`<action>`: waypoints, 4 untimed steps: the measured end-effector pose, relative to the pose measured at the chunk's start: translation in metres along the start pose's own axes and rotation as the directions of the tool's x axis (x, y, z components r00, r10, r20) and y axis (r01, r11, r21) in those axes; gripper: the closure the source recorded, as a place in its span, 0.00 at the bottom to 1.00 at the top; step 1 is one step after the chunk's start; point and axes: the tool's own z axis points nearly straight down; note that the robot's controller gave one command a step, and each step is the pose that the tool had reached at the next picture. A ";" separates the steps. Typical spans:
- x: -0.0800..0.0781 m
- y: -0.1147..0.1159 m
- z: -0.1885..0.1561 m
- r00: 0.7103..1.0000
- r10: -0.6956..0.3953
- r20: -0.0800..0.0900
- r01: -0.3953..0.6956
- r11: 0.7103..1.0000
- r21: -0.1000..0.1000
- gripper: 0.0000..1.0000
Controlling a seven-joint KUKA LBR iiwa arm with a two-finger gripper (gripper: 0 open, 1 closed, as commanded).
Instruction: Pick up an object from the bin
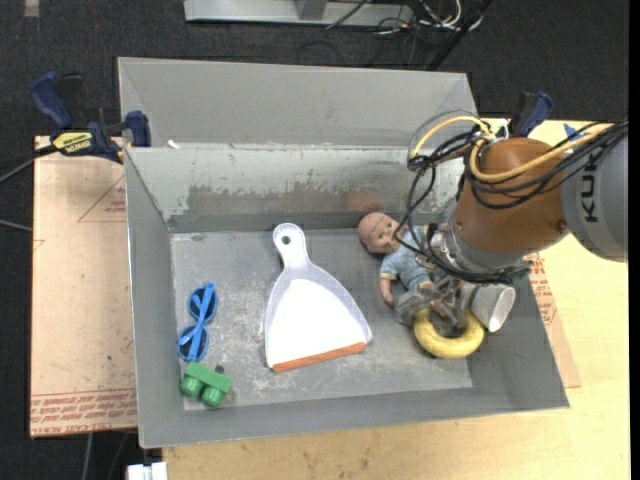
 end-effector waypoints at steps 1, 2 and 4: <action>0.000 0.000 0.000 1.000 0.000 0.000 0.000 1.000 0.000 1.00; 0.000 0.000 0.000 1.000 0.000 0.000 0.000 1.000 0.000 1.00; 0.000 0.000 0.000 1.000 0.000 0.000 0.000 1.000 0.000 1.00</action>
Offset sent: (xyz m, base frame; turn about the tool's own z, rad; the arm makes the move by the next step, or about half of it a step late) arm 0.0000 0.0000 0.0000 0.0000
